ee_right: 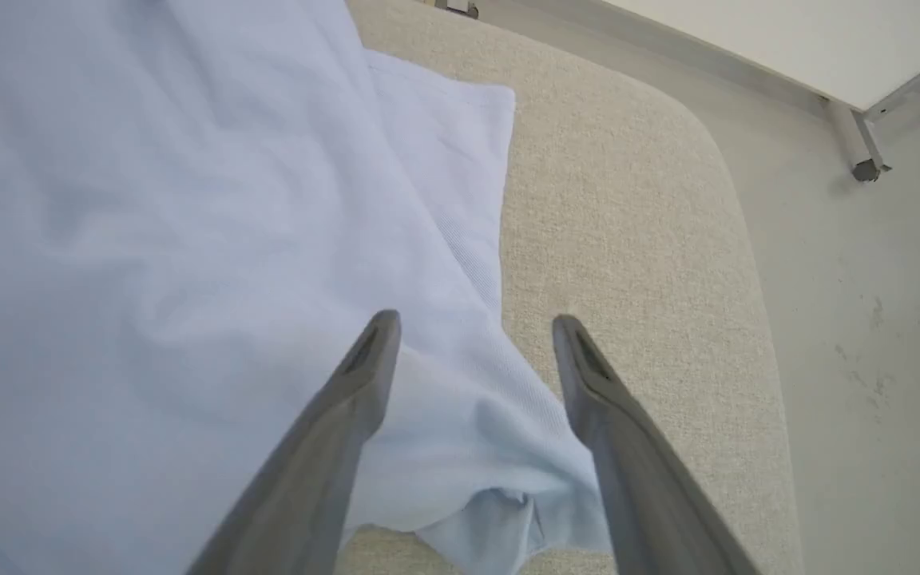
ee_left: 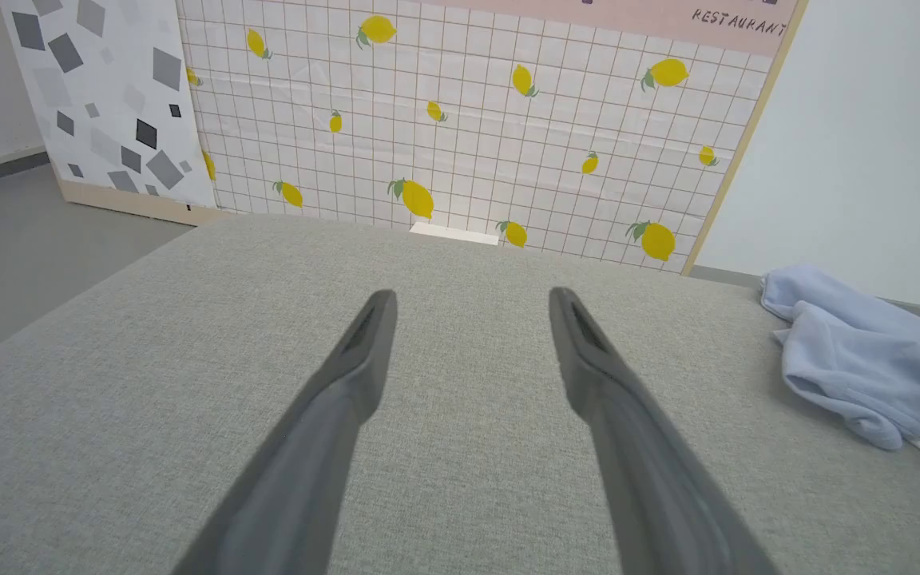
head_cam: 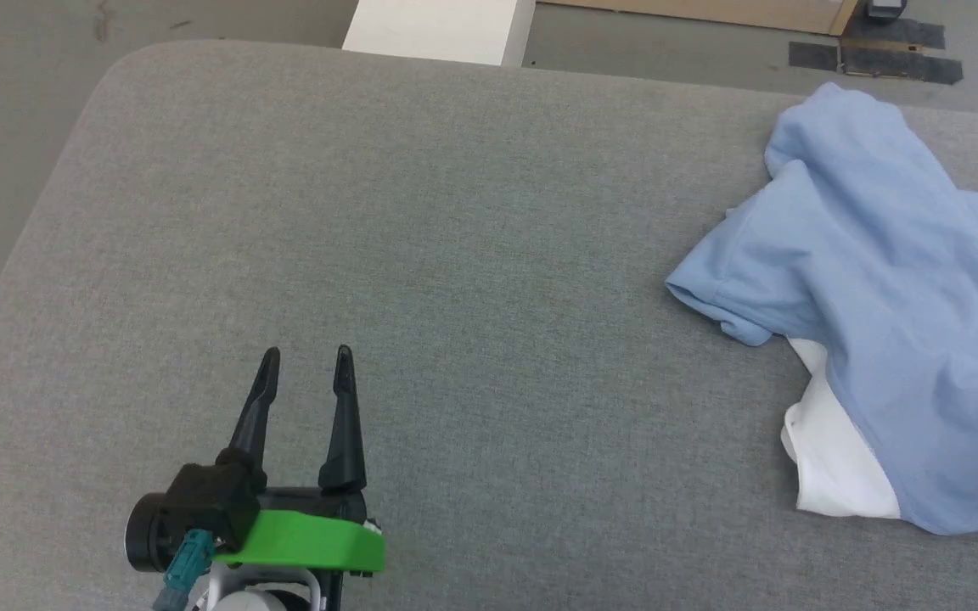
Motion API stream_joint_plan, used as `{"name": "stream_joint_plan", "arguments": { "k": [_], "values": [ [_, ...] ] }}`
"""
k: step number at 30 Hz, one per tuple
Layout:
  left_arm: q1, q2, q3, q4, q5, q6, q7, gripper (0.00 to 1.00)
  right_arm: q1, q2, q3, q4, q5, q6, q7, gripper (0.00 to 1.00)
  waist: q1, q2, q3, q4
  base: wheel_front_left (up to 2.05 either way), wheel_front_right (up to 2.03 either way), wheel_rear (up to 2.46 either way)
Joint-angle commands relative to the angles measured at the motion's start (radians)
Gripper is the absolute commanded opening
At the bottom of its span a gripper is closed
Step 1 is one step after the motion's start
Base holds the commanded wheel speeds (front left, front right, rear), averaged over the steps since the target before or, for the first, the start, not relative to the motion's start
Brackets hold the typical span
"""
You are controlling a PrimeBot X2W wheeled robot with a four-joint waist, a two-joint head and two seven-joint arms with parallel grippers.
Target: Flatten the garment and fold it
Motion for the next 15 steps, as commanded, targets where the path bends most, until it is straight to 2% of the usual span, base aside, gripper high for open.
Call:
{"name": "stream_joint_plan", "arguments": {
  "k": [1, 5, 10, 15],
  "values": [
    [-0.008, 0.010, 0.002, -0.005, -0.002, 0.006, 0.004, 1.00, -0.031, 0.011, 0.028, -0.035, 0.017, -0.002, -0.012, 1.00, 0.0000, -0.0001, -0.011, -0.008, 0.00, 0.00, 0.00],
    [0.000, 0.013, 0.004, -0.008, -0.006, 0.010, 0.003, 1.00, -0.052, 0.042, 0.142, -0.163, 0.084, -0.002, 0.029, 1.00, 0.0000, -0.0001, -0.030, -0.012, 0.00, 0.00, 0.00],
    [0.005, 0.012, -0.001, -0.014, -0.010, 0.013, 0.003, 1.00, -0.007, 0.062, 0.301, -0.310, 0.162, -0.002, 0.146, 1.00, 0.0000, -0.0001, -0.034, -0.005, 0.00, 0.00, 0.00],
    [0.002, 0.007, -0.010, -0.018, -0.017, 0.015, -0.001, 1.00, 0.074, 0.059, 0.390, -0.353, 0.170, -0.002, 0.228, 1.00, 0.0000, -0.0001, -0.007, 0.018, 0.00, 0.00, 0.00]
  ]
}}
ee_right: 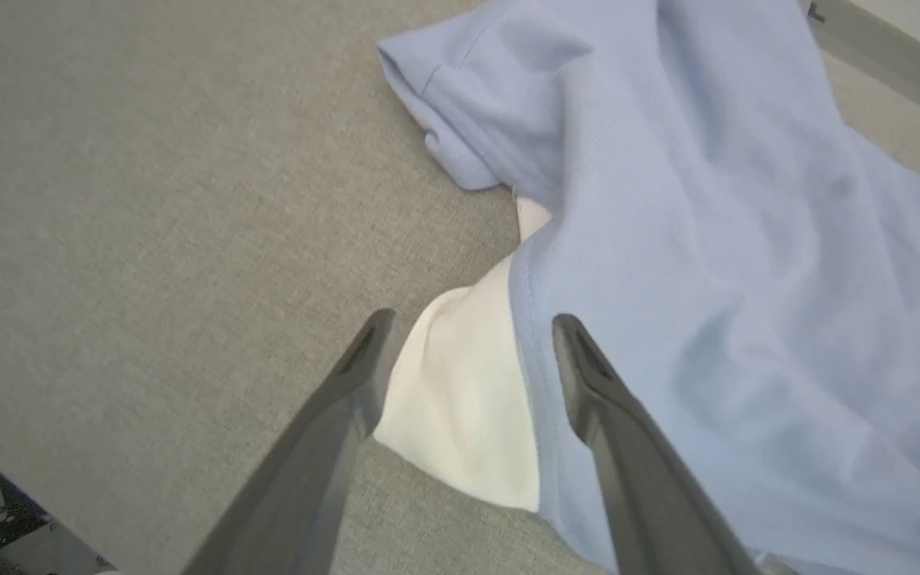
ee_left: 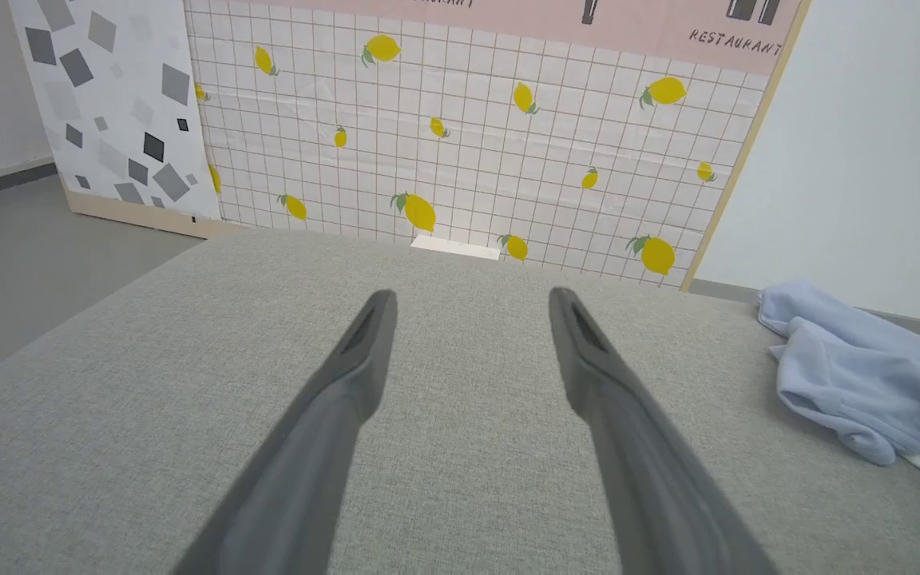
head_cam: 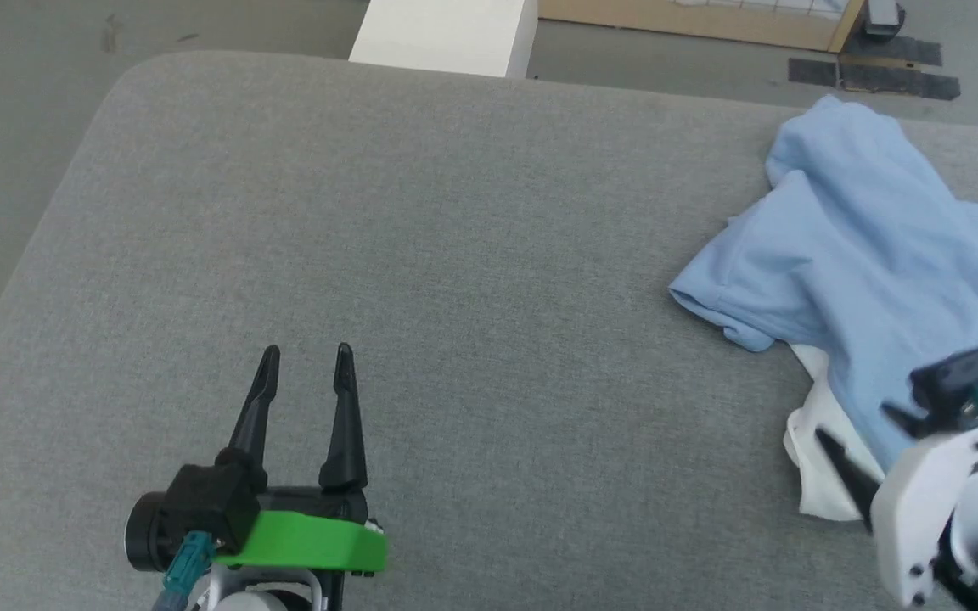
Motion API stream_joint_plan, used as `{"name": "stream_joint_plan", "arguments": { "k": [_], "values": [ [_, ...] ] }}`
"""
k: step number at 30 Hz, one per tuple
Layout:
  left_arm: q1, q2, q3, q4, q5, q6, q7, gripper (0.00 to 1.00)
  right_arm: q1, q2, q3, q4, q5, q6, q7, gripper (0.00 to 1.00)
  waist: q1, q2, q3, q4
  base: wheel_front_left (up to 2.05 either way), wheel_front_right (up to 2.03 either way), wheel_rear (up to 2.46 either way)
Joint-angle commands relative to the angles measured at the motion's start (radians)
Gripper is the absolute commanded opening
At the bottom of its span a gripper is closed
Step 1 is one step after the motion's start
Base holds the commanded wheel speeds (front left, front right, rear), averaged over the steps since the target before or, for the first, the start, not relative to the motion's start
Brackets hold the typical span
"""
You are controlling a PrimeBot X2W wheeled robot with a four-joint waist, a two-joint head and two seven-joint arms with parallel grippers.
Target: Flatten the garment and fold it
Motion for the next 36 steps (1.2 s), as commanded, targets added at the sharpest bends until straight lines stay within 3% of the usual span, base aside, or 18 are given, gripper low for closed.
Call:
{"name": "stream_joint_plan", "arguments": {
  "k": [1, 9, 10, 11, 22, 26, 32, 36],
  "values": [
    [-0.003, -0.005, -0.002, -0.002, -0.011, 0.004, -0.002, 1.00, 0.027, -0.007, 0.015, 0.000, -0.002, -0.002, 0.016, 1.00, 0.0000, 0.0000, 0.021, 0.019, 0.00, 0.00, 0.00],
    [-0.025, -0.011, -0.006, 0.011, -0.019, 0.005, -0.009, 1.00, 0.094, -0.020, 0.072, 0.069, -0.023, -0.002, 0.063, 1.00, 0.0000, 0.0000, 0.064, 0.059, 0.00, 0.00, 0.00],
    [-0.028, -0.011, -0.006, 0.013, -0.019, 0.005, -0.009, 1.00, 0.090, -0.021, 0.072, 0.080, -0.034, -0.002, 0.055, 0.73, 0.0000, 0.0000, 0.065, 0.062, 0.00, 0.00, 0.00],
    [-0.031, -0.012, -0.007, 0.016, -0.019, 0.005, -0.010, 1.00, 0.082, -0.021, 0.071, 0.093, -0.048, -0.002, 0.037, 0.00, 0.0000, 0.0000, 0.067, 0.064, 0.00, 0.00, 0.00],
    [-0.031, -0.011, 0.001, 0.042, -0.022, 0.007, -0.013, 1.00, -0.074, 0.050, 0.139, 0.123, -0.014, -0.002, -0.089, 0.00, 0.0000, 0.0000, -0.007, 0.067, 0.00, 0.00, 0.00],
    [-0.017, -0.002, 0.007, 0.044, -0.026, 0.005, -0.013, 1.00, -0.204, 0.094, 0.238, 0.127, -0.005, -0.002, -0.120, 0.00, 0.0000, 0.0000, -0.044, 0.071, 0.00, 0.00, 0.00],
    [-0.002, 0.003, 0.002, 0.039, -0.032, 0.002, -0.013, 1.00, -0.318, 0.184, 0.488, 0.215, 0.022, -0.002, -0.158, 0.00, 0.0000, 0.0000, -0.049, 0.101, 0.00, 0.00, 0.00],
    [0.001, 0.000, -0.007, 0.043, -0.038, 0.001, -0.013, 1.00, -0.306, 0.179, 0.621, 0.317, 0.051, -0.002, -0.160, 0.00, 0.0000, 0.0000, -0.039, 0.132, 0.00, 0.00, 0.00]
  ]
}}
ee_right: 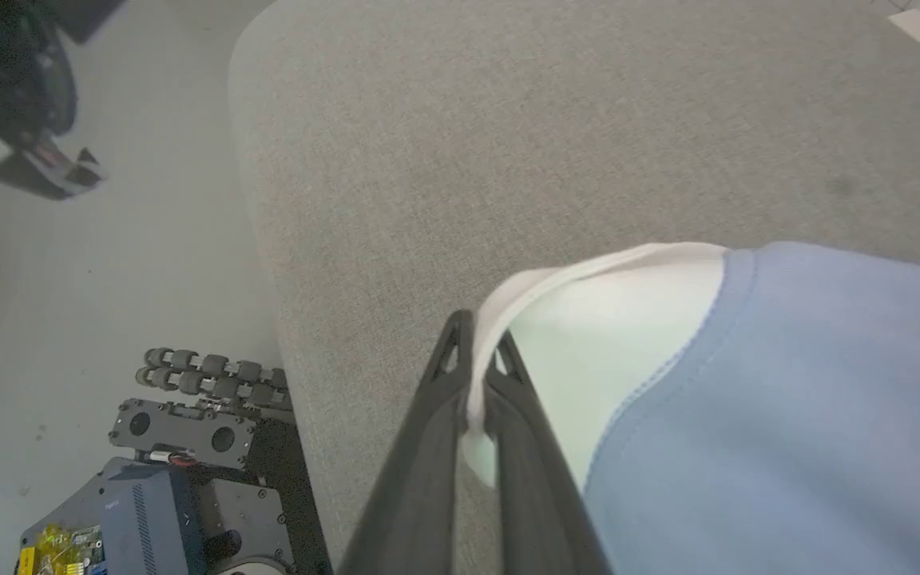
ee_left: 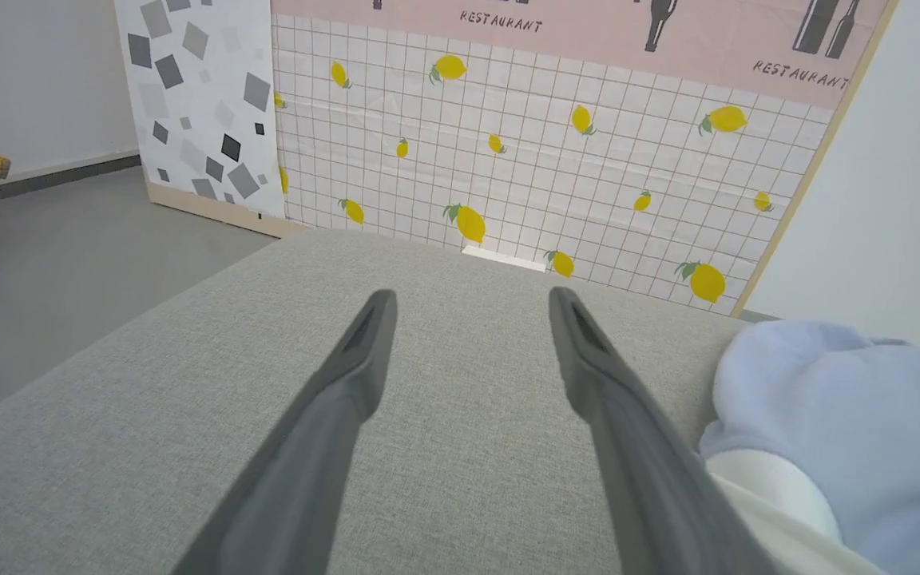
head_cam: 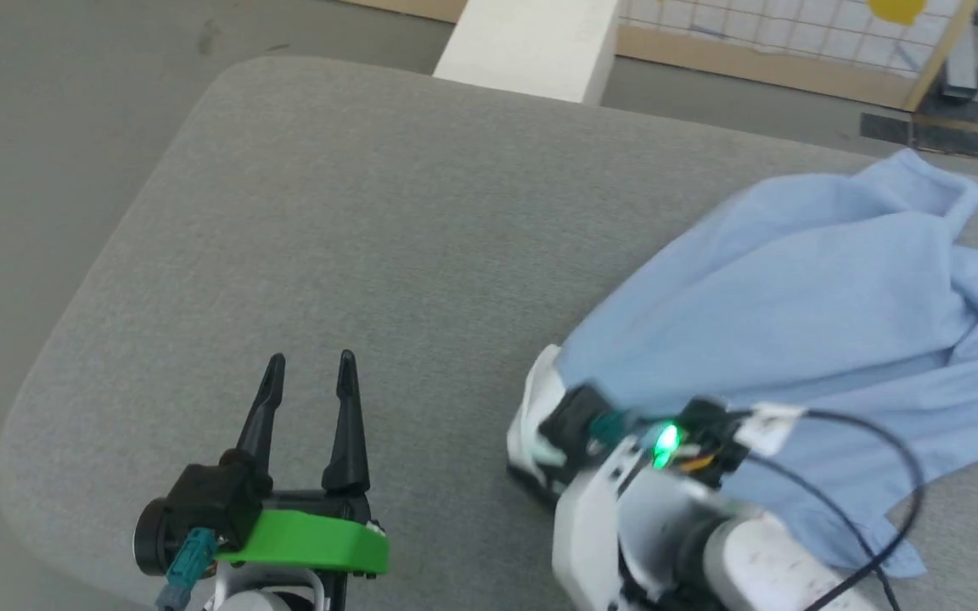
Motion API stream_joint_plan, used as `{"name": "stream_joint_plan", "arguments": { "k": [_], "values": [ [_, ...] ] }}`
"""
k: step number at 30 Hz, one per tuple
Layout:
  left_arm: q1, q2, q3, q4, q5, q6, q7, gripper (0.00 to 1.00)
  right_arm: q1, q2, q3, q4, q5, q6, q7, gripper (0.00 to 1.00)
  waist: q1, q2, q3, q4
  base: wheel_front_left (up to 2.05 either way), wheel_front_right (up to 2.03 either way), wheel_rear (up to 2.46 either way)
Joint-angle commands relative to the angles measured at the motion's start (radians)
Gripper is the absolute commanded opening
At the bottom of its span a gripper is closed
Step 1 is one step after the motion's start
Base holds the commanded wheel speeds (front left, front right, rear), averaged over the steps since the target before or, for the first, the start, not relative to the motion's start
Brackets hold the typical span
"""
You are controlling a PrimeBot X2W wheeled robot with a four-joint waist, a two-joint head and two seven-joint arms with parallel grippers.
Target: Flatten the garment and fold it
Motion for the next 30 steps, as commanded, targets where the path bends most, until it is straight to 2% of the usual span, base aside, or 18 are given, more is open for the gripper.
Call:
{"name": "stream_joint_plan", "arguments": {
  "k": [1, 5, 6, 7, 8, 13, 17, 23, 30],
  "values": [
    [0.010, -0.001, -0.001, 0.002, -0.005, -0.002, -0.007, 1.00, 0.012, -0.018, 0.028, 0.034, 0.002, -0.002, -0.011, 0.00, 0.0000, 0.0000, 0.012, 0.027, 0.00, 0.00, 0.00],
    [0.011, -0.004, -0.013, 0.013, -0.007, -0.004, -0.007, 1.00, 0.043, -0.056, 0.110, 0.139, 0.016, -0.002, -0.005, 0.00, 0.0000, 0.0000, 0.015, 0.047, 0.00, 0.00, 0.00],
    [0.012, -0.005, -0.013, 0.015, -0.008, -0.003, -0.007, 1.00, 0.049, -0.063, 0.119, 0.157, 0.026, -0.002, -0.005, 0.12, 0.0000, 0.0000, 0.015, 0.049, 0.00, 0.00, 0.00],
    [0.013, -0.005, -0.013, 0.017, -0.009, -0.003, -0.007, 1.00, 0.052, -0.068, 0.123, 0.166, 0.033, -0.002, -0.007, 0.92, 0.0000, 0.0000, 0.013, 0.050, 0.00, 0.00, 0.00],
    [0.015, -0.005, -0.012, 0.019, -0.009, -0.001, -0.007, 1.00, 0.055, -0.069, 0.122, 0.171, 0.044, -0.002, -0.015, 1.00, 0.0000, 0.0000, 0.008, 0.048, 0.00, 0.00, 0.00],
    [0.032, 0.004, -0.006, 0.031, -0.011, -0.001, -0.007, 1.00, 0.045, -0.058, 0.080, 0.146, 0.090, -0.002, -0.061, 1.00, 0.0000, 0.0000, -0.031, 0.020, 0.00, 0.00, 0.00],
    [0.044, 0.012, -0.008, 0.027, -0.009, 0.001, -0.006, 1.00, 0.049, -0.031, -0.034, 0.088, 0.115, -0.002, -0.097, 1.00, 0.0000, 0.0000, -0.064, -0.014, 0.00, 0.00, 0.00],
    [0.054, 0.029, -0.005, 0.004, -0.007, 0.007, 0.009, 1.00, 0.111, -0.004, -0.336, -0.020, -0.008, -0.002, -0.202, 1.00, 0.0000, 0.0000, -0.085, -0.069, 0.00, 0.00, 0.00],
    [0.080, 0.049, 0.001, -0.025, -0.009, 0.013, 0.018, 1.00, 0.306, 0.082, -0.683, -0.139, -0.195, -0.002, -0.333, 1.00, 0.0000, 0.0000, -0.086, -0.133, 0.00, 0.00, 0.00]
  ]
}}
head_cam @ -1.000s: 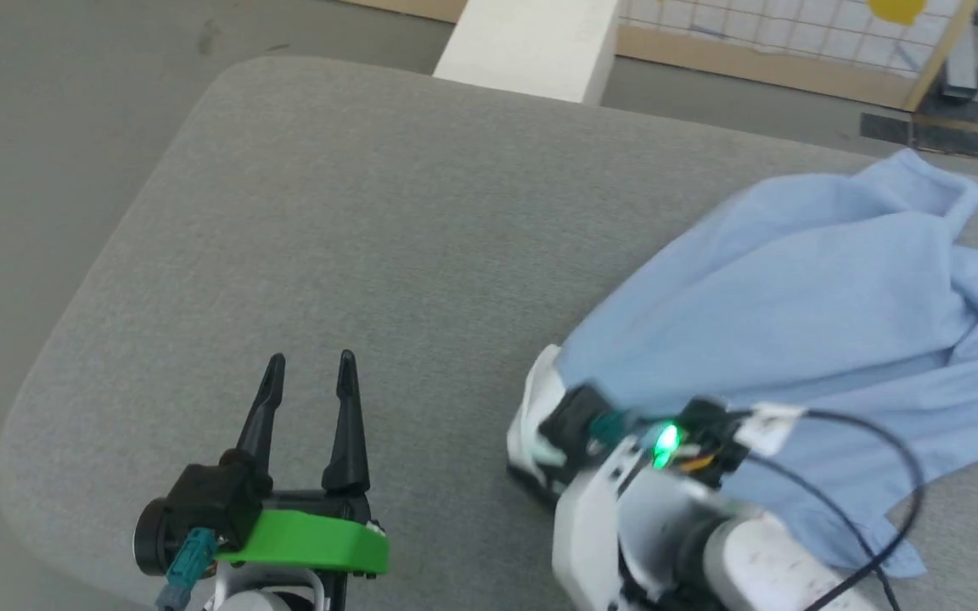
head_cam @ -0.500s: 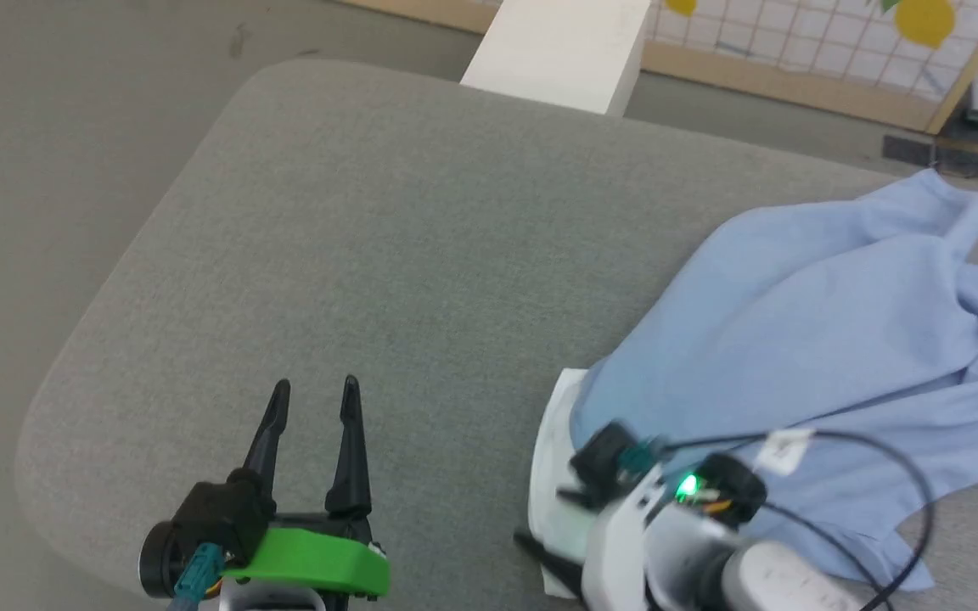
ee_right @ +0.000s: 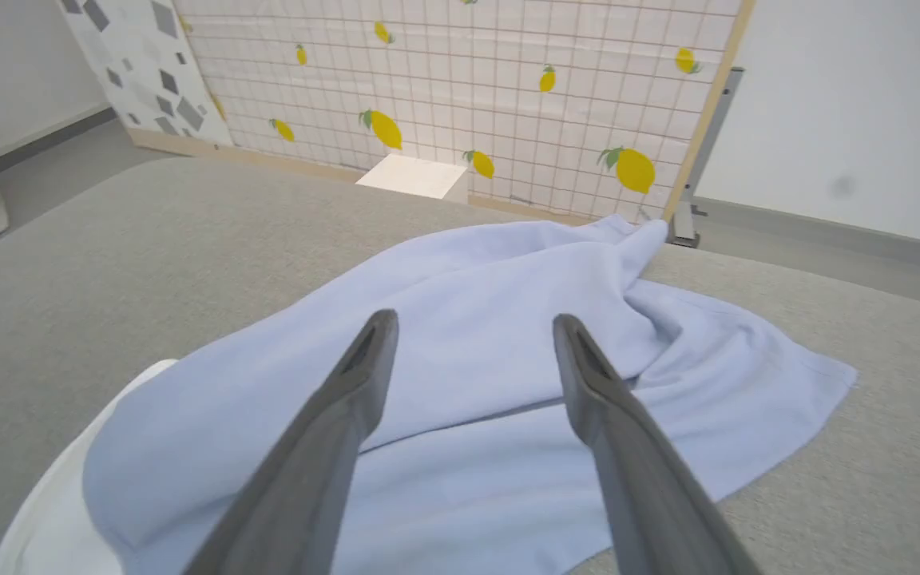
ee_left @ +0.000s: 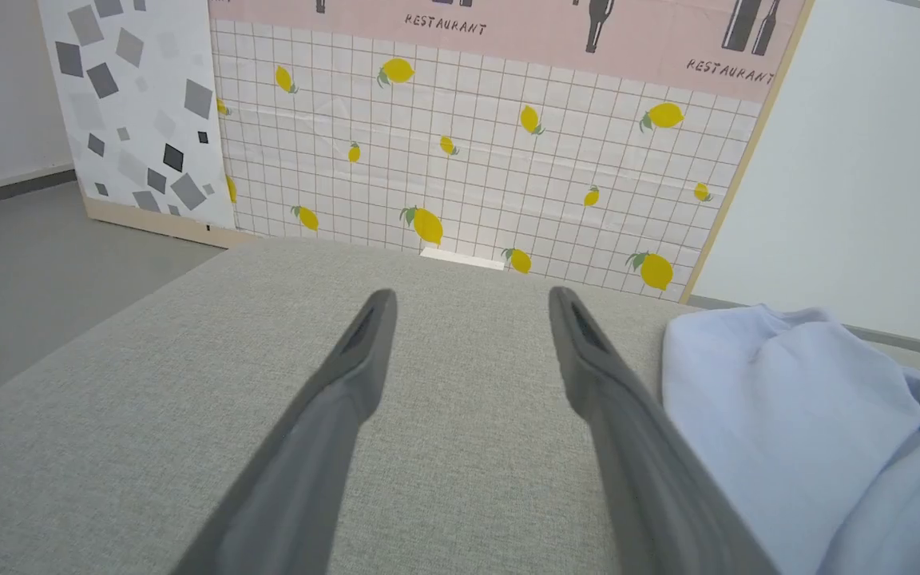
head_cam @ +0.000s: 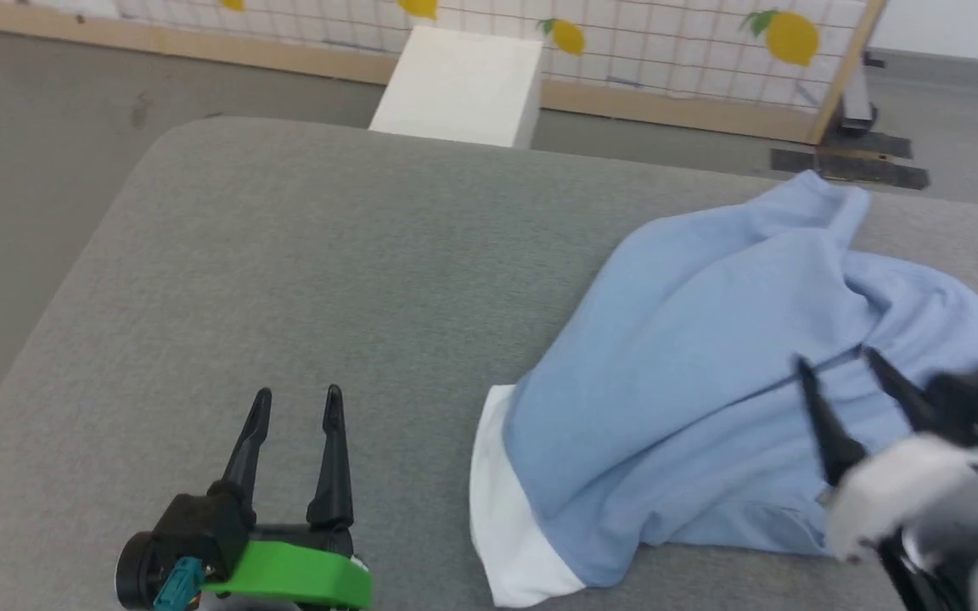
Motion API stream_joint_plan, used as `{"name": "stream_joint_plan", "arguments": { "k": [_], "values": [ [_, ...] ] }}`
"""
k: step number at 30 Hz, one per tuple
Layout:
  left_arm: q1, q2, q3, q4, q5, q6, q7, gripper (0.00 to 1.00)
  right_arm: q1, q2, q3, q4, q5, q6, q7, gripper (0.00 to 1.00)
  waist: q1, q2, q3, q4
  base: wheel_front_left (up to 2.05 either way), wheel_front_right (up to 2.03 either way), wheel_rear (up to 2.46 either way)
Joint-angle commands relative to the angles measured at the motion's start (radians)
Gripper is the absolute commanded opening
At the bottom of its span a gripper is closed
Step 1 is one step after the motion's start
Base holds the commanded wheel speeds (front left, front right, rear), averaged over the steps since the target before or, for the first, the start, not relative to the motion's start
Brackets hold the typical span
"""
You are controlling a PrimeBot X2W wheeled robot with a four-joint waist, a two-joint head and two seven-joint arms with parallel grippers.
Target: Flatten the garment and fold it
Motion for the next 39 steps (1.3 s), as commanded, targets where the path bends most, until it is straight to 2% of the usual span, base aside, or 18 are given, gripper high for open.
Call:
{"name": "stream_joint_plan", "arguments": {
  "k": [1, 5, 7, 10, 14, 18, 21, 22, 24, 39],
  "values": [
    [0.020, 0.008, 0.003, -0.007, -0.003, 0.004, 0.002, 1.00, 0.046, 0.020, -0.045, -0.017, -0.021, -0.002, -0.031, 1.00, 0.0000, 0.0000, -0.004, -0.037, 0.00, 0.00, 0.00],
    [0.046, 0.018, 0.010, -0.012, -0.015, -0.005, -0.004, 1.00, 0.169, 0.052, -0.174, -0.042, -0.050, -0.002, -0.136, 1.00, 0.0000, 0.0000, 0.005, -0.066, 0.00, 0.00, 0.00],
    [0.061, 0.018, 0.015, -0.010, -0.019, -0.004, -0.008, 1.00, 0.225, 0.054, -0.231, -0.020, 0.017, -0.002, -0.186, 1.00, 0.0000, 0.0000, 0.012, -0.083, 0.00, 0.00, 0.00],
    [0.076, 0.016, 0.021, -0.010, -0.021, 0.002, -0.011, 1.00, 0.274, 0.054, -0.259, 0.022, 0.076, -0.002, -0.231, 1.00, 0.0000, 0.0000, 0.023, -0.106, 0.00, 0.00, 0.00],
    [0.058, 0.022, 0.010, -0.010, -0.014, -0.001, 0.001, 1.00, 0.273, 0.054, -0.261, 0.039, 0.087, -0.002, -0.262, 1.00, 0.0000, 0.0000, 0.041, -0.126, 0.00, 0.00, 0.00],
    [-0.019, 0.046, -0.022, 0.002, -0.001, -0.031, 0.074, 1.00, 0.233, 0.054, -0.257, 0.029, 0.074, -0.002, -0.264, 1.00, 0.0000, 0.0000, 0.062, -0.125, 0.00, 0.00, 0.00],
    [-0.090, 0.069, -0.056, 0.058, -0.008, -0.065, 0.208, 1.00, 0.208, 0.054, -0.247, 0.025, 0.074, -0.002, -0.258, 1.00, 0.0000, 0.0000, 0.081, -0.119, 0.00, 0.00, 0.00],
    [-0.137, 0.088, -0.079, 0.096, -0.005, -0.085, 0.297, 1.00, 0.198, 0.054, -0.236, 0.025, 0.073, -0.002, -0.253, 1.00, 0.0000, 0.0000, 0.096, -0.117, 0.00, 0.00, 0.00],
    [-0.179, 0.093, -0.094, 0.125, -0.011, -0.103, 0.360, 1.00, 0.191, 0.054, -0.229, 0.026, 0.075, -0.002, -0.250, 1.00, 0.0000, 0.0000, 0.110, -0.117, 0.00, 0.00, 0.00],
    [-0.313, 0.077, -0.180, 0.297, -0.034, -0.175, 0.479, 1.00, 0.162, 0.055, -0.220, 0.049, 0.068, -0.002, -0.241, 1.00, 0.0000, 0.0000, 0.164, -0.148, 0.00, 0.00, 0.00]
  ]
}}
